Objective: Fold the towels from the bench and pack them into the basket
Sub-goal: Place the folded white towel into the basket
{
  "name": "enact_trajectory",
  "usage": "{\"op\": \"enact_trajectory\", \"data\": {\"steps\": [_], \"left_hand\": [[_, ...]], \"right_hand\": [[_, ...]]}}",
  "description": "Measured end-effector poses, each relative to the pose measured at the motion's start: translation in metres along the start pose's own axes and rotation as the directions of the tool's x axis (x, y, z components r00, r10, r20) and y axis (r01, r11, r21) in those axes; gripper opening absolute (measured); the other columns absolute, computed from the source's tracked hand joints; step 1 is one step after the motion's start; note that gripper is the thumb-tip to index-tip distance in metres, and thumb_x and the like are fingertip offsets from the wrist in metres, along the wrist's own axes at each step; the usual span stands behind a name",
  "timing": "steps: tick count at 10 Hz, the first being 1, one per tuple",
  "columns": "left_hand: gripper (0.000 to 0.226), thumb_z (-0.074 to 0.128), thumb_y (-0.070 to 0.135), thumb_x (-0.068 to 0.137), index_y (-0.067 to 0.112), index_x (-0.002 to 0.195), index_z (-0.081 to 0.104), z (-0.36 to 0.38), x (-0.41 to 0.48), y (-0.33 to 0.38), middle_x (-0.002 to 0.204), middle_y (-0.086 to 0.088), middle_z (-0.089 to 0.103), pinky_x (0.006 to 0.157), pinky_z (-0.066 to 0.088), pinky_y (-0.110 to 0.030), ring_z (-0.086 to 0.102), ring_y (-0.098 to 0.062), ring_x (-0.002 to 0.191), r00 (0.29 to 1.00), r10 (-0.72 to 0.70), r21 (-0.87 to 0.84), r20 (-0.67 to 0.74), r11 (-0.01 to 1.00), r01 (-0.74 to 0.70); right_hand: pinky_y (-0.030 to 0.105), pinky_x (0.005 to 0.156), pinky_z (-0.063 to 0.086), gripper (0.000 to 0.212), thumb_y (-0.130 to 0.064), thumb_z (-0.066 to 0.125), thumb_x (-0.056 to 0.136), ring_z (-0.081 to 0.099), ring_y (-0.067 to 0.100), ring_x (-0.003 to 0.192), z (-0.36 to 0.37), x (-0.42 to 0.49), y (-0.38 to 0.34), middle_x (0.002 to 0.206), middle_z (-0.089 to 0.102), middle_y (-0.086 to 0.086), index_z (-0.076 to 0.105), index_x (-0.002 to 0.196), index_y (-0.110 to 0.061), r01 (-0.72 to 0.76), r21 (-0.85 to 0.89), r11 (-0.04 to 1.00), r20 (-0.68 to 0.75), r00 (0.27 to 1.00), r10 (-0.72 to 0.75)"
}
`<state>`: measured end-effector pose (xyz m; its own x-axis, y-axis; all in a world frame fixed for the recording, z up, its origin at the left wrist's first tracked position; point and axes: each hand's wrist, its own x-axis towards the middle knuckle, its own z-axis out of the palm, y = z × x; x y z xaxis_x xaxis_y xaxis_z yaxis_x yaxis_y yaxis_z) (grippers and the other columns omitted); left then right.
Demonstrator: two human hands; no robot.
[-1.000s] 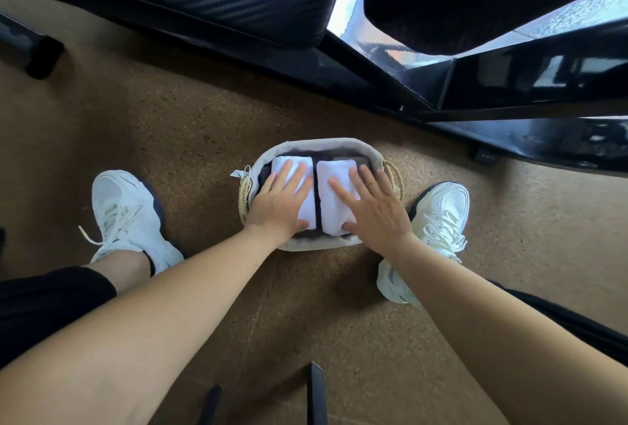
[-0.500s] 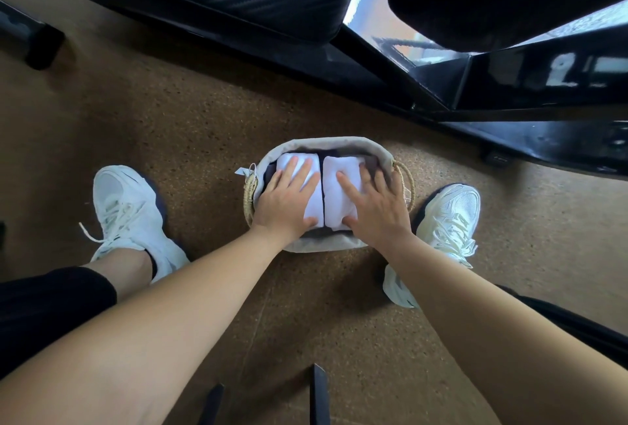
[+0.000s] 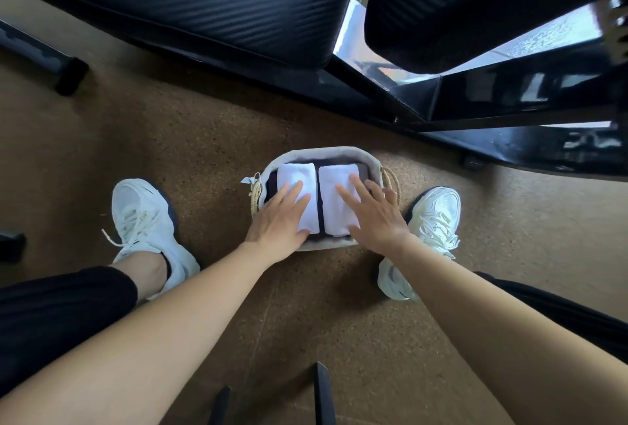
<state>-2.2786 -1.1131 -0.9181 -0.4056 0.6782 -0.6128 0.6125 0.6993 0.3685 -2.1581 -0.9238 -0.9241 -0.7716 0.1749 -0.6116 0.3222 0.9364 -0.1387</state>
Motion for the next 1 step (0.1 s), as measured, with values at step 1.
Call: {"op": "enact_trajectory", "data": {"steps": [1], "left_hand": [[0.056, 0.058, 0.034, 0.099, 0.023, 0.152, 0.041, -0.0088, -0.0137, -0.0007, 0.16, 0.001, 0.037, 0.112, 0.043, -0.047, 0.031, -0.022, 0.148, 0.999, 0.035, -0.058, 0.009, 0.998, -0.034]], "right_hand": [[0.051, 0.122, 0.017, 0.078, -0.029, 0.063, 0.092, 0.016, 0.027, 0.15, -0.009, -0.0114, 0.0008, 0.167, 0.012, 0.004, 0.02, 0.157, -0.03, 0.008, 0.117, 0.993, 0.012, 1.0, -0.01]]}}
